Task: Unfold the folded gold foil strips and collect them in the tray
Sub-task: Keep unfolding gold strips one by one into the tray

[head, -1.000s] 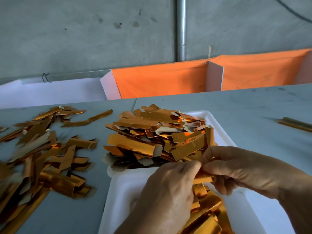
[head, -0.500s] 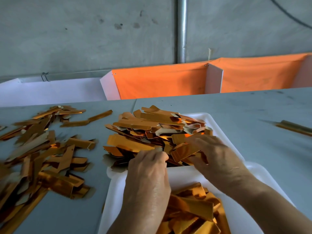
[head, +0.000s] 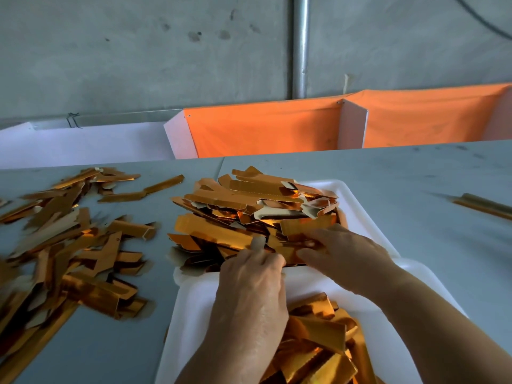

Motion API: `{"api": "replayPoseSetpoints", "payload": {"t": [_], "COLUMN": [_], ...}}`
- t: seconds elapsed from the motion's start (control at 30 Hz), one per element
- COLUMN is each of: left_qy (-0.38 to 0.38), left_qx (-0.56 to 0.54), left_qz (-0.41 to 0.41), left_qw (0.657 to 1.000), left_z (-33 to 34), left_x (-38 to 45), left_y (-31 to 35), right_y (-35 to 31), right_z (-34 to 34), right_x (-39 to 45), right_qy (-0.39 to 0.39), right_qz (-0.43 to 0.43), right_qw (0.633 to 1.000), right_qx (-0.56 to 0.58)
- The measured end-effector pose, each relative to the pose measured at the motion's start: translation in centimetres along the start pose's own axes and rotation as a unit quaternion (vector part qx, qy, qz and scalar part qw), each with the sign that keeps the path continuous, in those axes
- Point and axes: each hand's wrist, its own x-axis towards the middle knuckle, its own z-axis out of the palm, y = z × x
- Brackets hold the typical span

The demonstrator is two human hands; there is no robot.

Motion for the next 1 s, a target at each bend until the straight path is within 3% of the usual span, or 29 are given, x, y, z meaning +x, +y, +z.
{"api": "replayPoseSetpoints", "payload": {"t": [0.17, 0.33, 0.47, 0.57, 0.63, 0.7, 0.83, 0.9, 1.0], "left_qy": [0.012, 0.062, 0.096, 0.095, 0.092, 0.077, 0.049, 0.042, 0.014], "left_qx": [-0.007, -0.053, -0.125, -0.164, -0.201, -0.262, -0.299, -0.305, -0.308], "left_qz": [-0.002, -0.024, -0.039, -0.034, -0.022, -0.026, -0.024, -0.028, -0.038], "left_qw": [1.0, 0.996, 0.987, 0.981, 0.975, 0.962, 0.953, 0.951, 0.951], "left_z": [0.1, -0.3, -0.5, -0.3, -0.6, -1.1, -1.1, -1.1, -1.1], "left_x": [0.0, 0.0, 0.0, -0.2, -0.2, -0.2, -0.2, -0.1, -0.1], "left_y": [-0.2, -0.3, 0.0, 0.3, 0.5, 0.6, 0.5, 0.3, 0.1], "right_y": [-0.1, 0.7, 0.7, 0.3, 0.1, -0.2, -0.4, -0.2, 0.5], "right_z": [0.4, -0.2, -0.8, -1.5, -2.3, -3.0, -3.5, -3.5, -3.8], "right_x": [-0.2, -0.2, -0.4, -0.6, -1.0, -1.7, -3.0, -3.1, -2.8], "right_qy": [0.032, 0.082, 0.204, 0.249, 0.215, 0.114, -0.121, -0.134, -0.049], "right_qz": [-0.019, -0.031, -0.014, 0.02, 0.027, 0.0, -0.066, -0.072, -0.06], "right_qw": [0.999, 0.989, 0.957, 0.904, 0.863, 0.822, 0.795, 0.796, 0.796], "right_qx": [-0.011, 0.122, 0.204, 0.348, 0.457, 0.557, 0.591, 0.586, 0.6]}}
